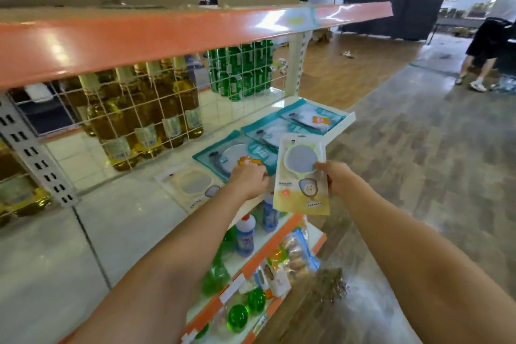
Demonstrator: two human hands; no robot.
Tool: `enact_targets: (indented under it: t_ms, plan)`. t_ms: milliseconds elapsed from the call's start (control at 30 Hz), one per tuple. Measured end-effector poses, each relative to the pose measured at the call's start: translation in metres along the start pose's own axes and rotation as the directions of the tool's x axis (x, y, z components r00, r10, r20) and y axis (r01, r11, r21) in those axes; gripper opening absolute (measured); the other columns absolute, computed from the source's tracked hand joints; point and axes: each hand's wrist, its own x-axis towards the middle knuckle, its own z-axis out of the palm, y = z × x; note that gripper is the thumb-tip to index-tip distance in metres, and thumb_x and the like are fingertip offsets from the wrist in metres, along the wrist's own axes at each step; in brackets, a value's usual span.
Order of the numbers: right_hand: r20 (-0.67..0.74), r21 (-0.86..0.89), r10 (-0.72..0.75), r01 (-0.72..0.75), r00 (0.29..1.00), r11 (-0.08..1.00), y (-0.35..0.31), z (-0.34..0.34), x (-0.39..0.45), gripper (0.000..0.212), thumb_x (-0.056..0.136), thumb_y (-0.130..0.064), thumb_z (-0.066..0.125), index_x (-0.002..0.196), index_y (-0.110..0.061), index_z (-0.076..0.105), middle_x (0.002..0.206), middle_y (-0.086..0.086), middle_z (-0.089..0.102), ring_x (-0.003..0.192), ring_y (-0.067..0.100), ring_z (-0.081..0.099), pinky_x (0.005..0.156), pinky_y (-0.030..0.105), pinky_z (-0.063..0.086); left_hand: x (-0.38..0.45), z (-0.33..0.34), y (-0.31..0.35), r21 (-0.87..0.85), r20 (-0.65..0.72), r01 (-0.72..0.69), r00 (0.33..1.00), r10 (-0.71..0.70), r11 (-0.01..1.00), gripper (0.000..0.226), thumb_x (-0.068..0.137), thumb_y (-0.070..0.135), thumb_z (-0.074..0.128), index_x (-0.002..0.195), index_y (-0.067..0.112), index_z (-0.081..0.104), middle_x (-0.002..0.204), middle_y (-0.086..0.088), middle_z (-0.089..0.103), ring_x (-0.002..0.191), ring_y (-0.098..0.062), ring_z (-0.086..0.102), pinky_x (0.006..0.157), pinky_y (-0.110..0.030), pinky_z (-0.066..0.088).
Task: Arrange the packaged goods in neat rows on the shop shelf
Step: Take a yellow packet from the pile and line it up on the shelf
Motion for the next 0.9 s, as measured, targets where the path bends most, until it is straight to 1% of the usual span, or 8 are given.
enact_targets:
  t_ms: [133, 233, 333, 400, 533, 633, 700, 900]
  plan:
    - [0.129, -0.007, -0.023, 0.024, 0.991, 1.000, -0.018, 0.026, 0.016, 0.005, 0.090, -0.005, 0.060, 0.095, -0.003, 0.059, 0.072, 0.009, 0.051, 0.060, 0.021, 0.050, 0.053, 0.031, 0.048, 0.005, -0.008, -0.011, 0.006, 0.005, 0.134, 0.991, -0.134, 0.991, 0.032, 0.097, 0.027, 0.036, 0.113, 0.012, 0.059, 0.117, -0.014, 0.060, 0.107, -0.032, 0.055, 0.079, -0.035, 0.042]
    - [0.233, -0.003, -0.031, 0.033, 0.972, 0.999, -0.027, 0.043, 0.026, 0.020, 0.092, -0.004, 0.056, 0.074, -0.011, 0.052, 0.069, 0.007, 0.051, 0.052, 0.018, 0.053, 0.044, 0.026, 0.045, 0.009, -0.012, -0.016, -0.007, 0.018, 0.219, 0.976, -0.219, 0.976, 0.036, 0.098, 0.029, 0.035, 0.125, 0.017, 0.057, 0.123, -0.011, 0.060, 0.112, -0.029, 0.055, 0.082, -0.033, 0.042]
    - [0.311, -0.032, -0.053, 0.066, 0.949, 0.997, -0.031, 0.054, 0.036, 0.022, 0.094, -0.005, 0.054, 0.073, -0.012, 0.051, 0.068, 0.007, 0.047, 0.055, 0.016, 0.046, 0.046, 0.024, 0.042, 0.012, -0.010, -0.017, 0.031, -0.003, 0.275, 0.961, -0.275, 0.961, 0.036, 0.100, 0.033, 0.034, 0.118, 0.015, 0.060, 0.118, -0.011, 0.063, 0.106, -0.028, 0.057, 0.074, -0.032, 0.040]
    - [0.379, -0.061, -0.064, 0.094, 0.923, 0.994, -0.032, 0.062, 0.041, 0.010, 0.094, -0.005, 0.054, 0.085, -0.010, 0.053, 0.068, 0.008, 0.046, 0.057, 0.016, 0.045, 0.045, 0.024, 0.042, 0.009, -0.009, -0.017, 0.036, -0.015, 0.316, 0.949, -0.316, 0.948, 0.036, 0.100, 0.034, 0.033, 0.115, 0.014, 0.060, 0.115, -0.012, 0.062, 0.104, -0.027, 0.057, 0.072, -0.032, 0.040]
    - [0.477, -0.105, -0.072, 0.138, 0.876, 0.985, -0.028, 0.083, 0.049, 0.006, 0.095, -0.006, 0.052, 0.089, -0.007, 0.054, 0.074, 0.009, 0.051, 0.065, 0.017, 0.050, 0.060, 0.029, 0.044, -0.007, -0.006, -0.019, 0.015, -0.005, 0.404, 0.915, -0.404, 0.915, 0.037, 0.100, 0.036, 0.033, 0.123, 0.017, 0.054, 0.118, -0.013, 0.058, 0.109, -0.031, 0.053, 0.083, -0.038, 0.043]
    - [0.533, -0.176, -0.040, 0.158, 0.845, 0.972, -0.026, 0.105, 0.048, 0.014, 0.095, -0.013, 0.054, 0.103, -0.002, 0.056, 0.081, 0.011, 0.054, 0.072, 0.023, 0.053, 0.068, 0.035, 0.046, -0.023, -0.006, -0.025, -0.003, 0.013, 0.469, 0.883, -0.469, 0.883, 0.034, 0.099, 0.034, 0.034, 0.116, 0.015, 0.056, 0.113, -0.015, 0.059, 0.104, -0.031, 0.053, 0.079, -0.037, 0.042]
    - [0.574, -0.190, -0.034, 0.174, 0.818, 0.966, -0.024, 0.120, 0.045, 0.012, 0.094, -0.016, 0.056, 0.099, -0.004, 0.057, 0.081, 0.011, 0.053, 0.071, 0.024, 0.052, 0.068, 0.037, 0.046, -0.034, -0.007, -0.032, -0.033, 0.012, 0.517, 0.856, -0.517, 0.855, 0.032, 0.099, 0.033, 0.035, 0.110, 0.013, 0.059, 0.113, -0.014, 0.060, 0.103, -0.031, 0.054, 0.080, -0.037, 0.042]
    - [0.635, -0.243, 0.034, 0.158, 0.772, 0.957, -0.021, 0.155, 0.017, 0.011, 0.092, -0.019, 0.060, 0.093, -0.008, 0.058, 0.103, 0.017, 0.061, 0.093, 0.030, 0.060, 0.096, 0.046, 0.048, -0.061, -0.020, -0.050, -0.126, 0.054, 0.640, 0.767, -0.639, 0.758, 0.026, 0.097, 0.025, 0.034, 0.101, 0.016, 0.059, 0.110, -0.009, 0.064, 0.099, -0.029, 0.059, 0.083, -0.037, 0.046]
